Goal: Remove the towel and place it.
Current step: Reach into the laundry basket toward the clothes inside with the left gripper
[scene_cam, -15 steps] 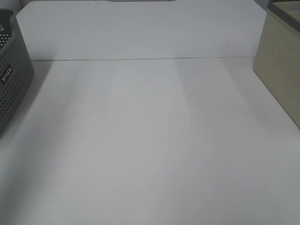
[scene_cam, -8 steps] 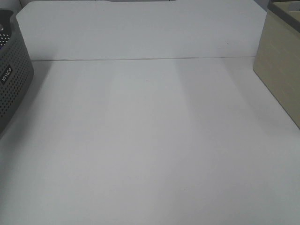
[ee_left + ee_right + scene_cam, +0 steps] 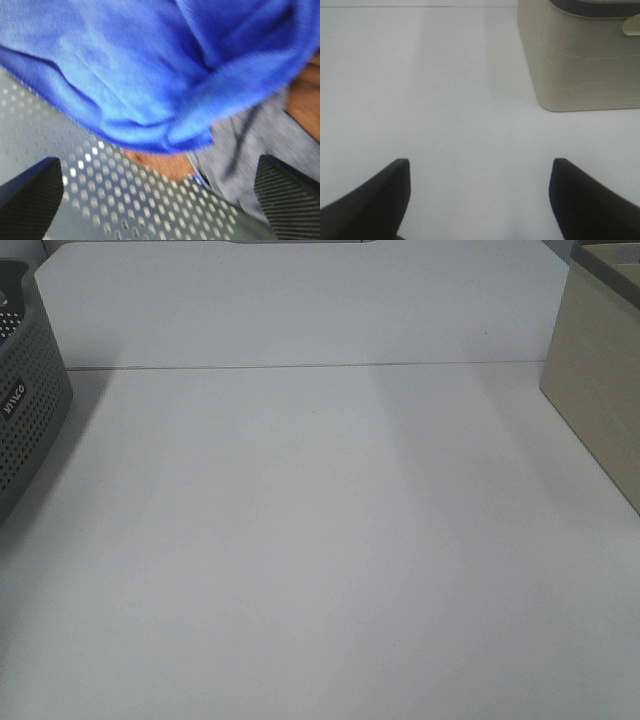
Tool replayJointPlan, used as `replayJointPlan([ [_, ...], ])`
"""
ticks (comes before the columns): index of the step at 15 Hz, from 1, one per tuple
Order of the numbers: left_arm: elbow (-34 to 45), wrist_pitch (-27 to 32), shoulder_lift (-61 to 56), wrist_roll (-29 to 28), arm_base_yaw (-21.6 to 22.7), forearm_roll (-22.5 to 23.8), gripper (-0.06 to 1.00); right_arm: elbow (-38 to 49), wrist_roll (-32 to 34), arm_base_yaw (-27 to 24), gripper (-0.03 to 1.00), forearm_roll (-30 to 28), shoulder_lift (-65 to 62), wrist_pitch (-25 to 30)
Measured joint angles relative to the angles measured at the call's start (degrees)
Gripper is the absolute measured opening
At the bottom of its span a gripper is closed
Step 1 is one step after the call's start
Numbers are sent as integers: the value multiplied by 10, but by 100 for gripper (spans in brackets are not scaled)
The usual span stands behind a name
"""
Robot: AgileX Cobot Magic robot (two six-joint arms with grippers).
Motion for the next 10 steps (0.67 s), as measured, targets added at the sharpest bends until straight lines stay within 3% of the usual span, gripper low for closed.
replayJointPlan([
  [5, -68, 25, 68, 9, 0, -23, 99, 0, 0, 0, 75, 0, 0, 0],
  [10, -78, 32, 96, 35, 0, -54, 98, 0, 0, 0, 75, 0, 0, 0],
])
